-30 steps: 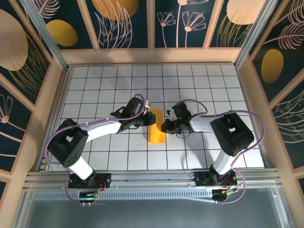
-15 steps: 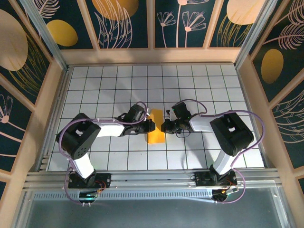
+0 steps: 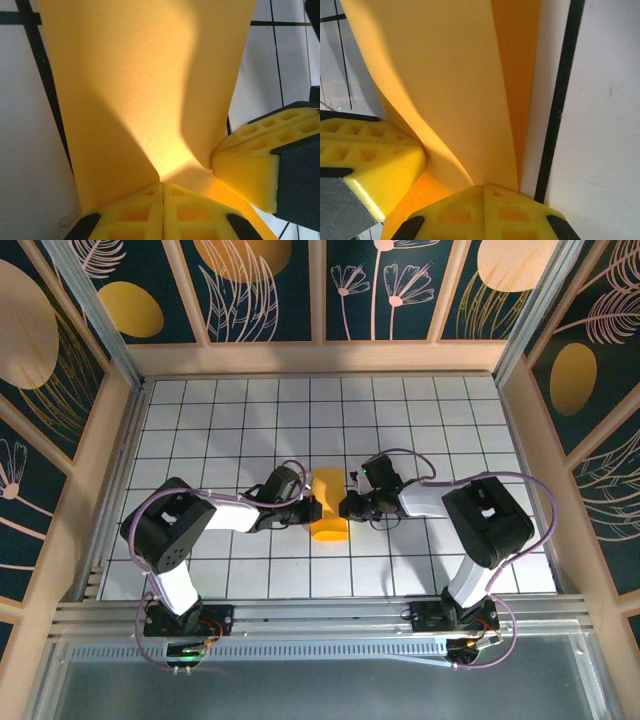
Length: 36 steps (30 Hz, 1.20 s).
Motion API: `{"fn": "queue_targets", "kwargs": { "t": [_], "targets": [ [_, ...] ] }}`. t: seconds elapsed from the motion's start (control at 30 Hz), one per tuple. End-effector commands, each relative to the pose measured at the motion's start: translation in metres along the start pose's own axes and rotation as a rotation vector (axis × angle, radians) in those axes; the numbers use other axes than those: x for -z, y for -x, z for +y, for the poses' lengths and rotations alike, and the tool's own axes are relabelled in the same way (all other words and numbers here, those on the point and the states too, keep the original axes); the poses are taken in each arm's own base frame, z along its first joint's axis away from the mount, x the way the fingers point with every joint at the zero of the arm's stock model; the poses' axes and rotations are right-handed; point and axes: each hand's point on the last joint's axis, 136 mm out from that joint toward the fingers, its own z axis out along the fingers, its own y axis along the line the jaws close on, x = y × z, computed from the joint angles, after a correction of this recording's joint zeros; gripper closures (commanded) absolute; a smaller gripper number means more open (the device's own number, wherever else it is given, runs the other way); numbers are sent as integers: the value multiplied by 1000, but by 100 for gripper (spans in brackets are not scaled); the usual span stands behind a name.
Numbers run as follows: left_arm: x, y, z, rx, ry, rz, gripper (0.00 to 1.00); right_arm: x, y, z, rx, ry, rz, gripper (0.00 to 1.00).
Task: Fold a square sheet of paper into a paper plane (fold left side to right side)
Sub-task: First fold the square sheet of paper in half at the center of the table.
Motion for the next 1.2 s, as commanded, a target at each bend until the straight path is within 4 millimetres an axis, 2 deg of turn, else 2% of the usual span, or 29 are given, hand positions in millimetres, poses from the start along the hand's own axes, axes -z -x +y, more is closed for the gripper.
{"fn": "queue_targets", "kwargs": {
  "t": [0.0,0.2,0.33,0.37,0.5,0.63,0.77,0.9,1.0,1.17],
  "targets": [
    [7,-4,26,50,59,-8,92,-9,-43,-70,-71,-264,104,100],
    [18,-3,47,79,87,-24,93,-8,-41,-70,-69,-267,102,100],
    [23,-3,47,66,90,-25,95,-8,-40,-69,-66,-265,100,100],
    [30,5,37,45,68,-53,95,-7,-40,-69,-67,-265,99,100],
    [45,20,15,-5,16,-102,97,-7,-40,-68,-64,-262,99,100],
    [52,28,-11,-42,-67,-126,98,-7,-40,-68,-66,-262,98,100],
    [41,22,-29,-54,-132,-78,98,-7,-39,-67,-67,-260,95,100],
    [24,13,-38,-79,-136,-27,98,-6,-40,-67,-68,-264,97,100],
    [16,12,-36,-76,-125,-16,98,-6,-39,-67,-68,-263,95,100],
    [3,3,-20,-47,-88,15,98,-6,-39,-66,-64,-260,97,100]
  ]
}}
